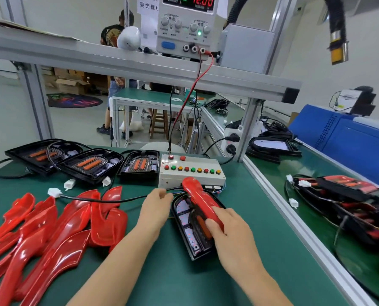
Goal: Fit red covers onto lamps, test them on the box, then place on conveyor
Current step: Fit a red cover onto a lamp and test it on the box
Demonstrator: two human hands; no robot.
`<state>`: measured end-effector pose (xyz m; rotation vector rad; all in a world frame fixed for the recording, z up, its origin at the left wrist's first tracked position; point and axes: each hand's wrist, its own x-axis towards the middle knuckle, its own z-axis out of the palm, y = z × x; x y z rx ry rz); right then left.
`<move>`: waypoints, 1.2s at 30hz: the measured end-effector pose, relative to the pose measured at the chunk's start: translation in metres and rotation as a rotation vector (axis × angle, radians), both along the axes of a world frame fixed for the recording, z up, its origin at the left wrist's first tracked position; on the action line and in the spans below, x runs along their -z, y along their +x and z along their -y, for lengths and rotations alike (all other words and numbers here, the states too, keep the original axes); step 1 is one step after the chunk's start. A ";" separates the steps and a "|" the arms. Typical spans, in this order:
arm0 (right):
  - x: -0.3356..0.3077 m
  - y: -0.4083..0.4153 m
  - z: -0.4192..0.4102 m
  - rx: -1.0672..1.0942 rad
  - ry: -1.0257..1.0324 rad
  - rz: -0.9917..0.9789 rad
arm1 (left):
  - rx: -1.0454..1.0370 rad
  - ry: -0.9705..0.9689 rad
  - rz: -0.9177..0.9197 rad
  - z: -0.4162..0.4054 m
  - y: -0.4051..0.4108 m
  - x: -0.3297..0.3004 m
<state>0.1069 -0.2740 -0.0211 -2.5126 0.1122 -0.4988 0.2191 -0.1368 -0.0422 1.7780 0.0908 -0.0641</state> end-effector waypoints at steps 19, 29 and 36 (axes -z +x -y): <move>0.020 -0.010 0.007 0.075 -0.135 0.127 | 0.164 -0.753 -0.323 0.031 -0.011 -0.001; 0.017 -0.031 -0.002 -0.039 -0.360 0.096 | 0.061 -1.036 -0.369 0.037 -0.017 0.001; 0.019 -0.027 -0.017 0.022 -0.395 0.160 | 0.103 -1.037 -0.258 0.040 -0.025 0.001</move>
